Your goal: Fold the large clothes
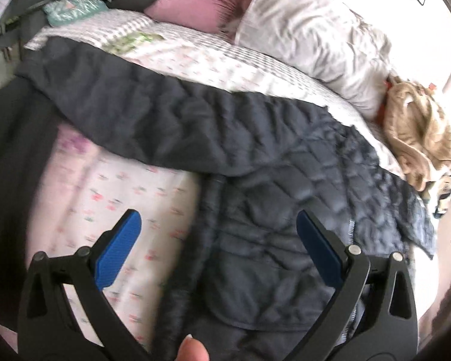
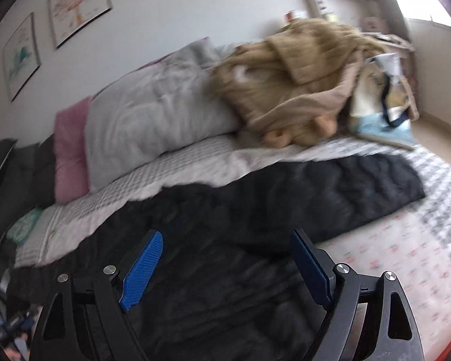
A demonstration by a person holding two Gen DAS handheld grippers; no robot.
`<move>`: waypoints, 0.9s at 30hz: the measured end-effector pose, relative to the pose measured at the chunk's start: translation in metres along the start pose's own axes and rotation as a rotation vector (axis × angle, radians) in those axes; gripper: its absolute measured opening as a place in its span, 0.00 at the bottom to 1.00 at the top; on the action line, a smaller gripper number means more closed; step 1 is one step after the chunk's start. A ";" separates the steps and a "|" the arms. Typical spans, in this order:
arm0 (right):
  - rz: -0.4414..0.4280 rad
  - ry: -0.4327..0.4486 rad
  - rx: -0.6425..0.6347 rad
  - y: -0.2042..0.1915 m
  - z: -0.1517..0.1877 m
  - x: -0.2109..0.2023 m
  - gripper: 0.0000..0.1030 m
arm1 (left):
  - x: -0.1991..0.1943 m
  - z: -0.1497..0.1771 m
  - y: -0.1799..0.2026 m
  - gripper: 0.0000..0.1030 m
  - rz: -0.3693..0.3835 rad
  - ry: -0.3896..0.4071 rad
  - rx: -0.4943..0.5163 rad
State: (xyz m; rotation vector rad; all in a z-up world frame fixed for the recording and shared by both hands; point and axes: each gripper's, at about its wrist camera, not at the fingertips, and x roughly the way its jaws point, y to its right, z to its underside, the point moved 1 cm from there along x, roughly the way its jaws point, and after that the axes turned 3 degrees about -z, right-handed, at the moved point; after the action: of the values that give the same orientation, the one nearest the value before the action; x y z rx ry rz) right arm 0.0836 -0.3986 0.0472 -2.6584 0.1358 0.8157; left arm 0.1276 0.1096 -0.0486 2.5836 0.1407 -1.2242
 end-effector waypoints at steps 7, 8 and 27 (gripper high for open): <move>-0.045 -0.070 -0.014 -0.037 0.017 0.034 0.85 | -0.021 -0.020 -0.017 0.99 -0.107 0.067 0.014; -0.057 -0.067 -0.012 -0.041 0.018 0.035 0.85 | -0.025 -0.026 -0.020 0.99 -0.115 0.077 0.009; -0.170 -0.119 -0.017 -0.076 0.027 0.057 0.85 | -0.011 -0.109 -0.121 0.99 -0.449 0.205 -0.215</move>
State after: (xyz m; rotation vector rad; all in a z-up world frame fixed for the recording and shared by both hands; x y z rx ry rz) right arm 0.1318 -0.3175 0.0177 -2.5856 -0.1265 0.9187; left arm 0.1769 0.2572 0.0005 2.5533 0.8847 -0.9972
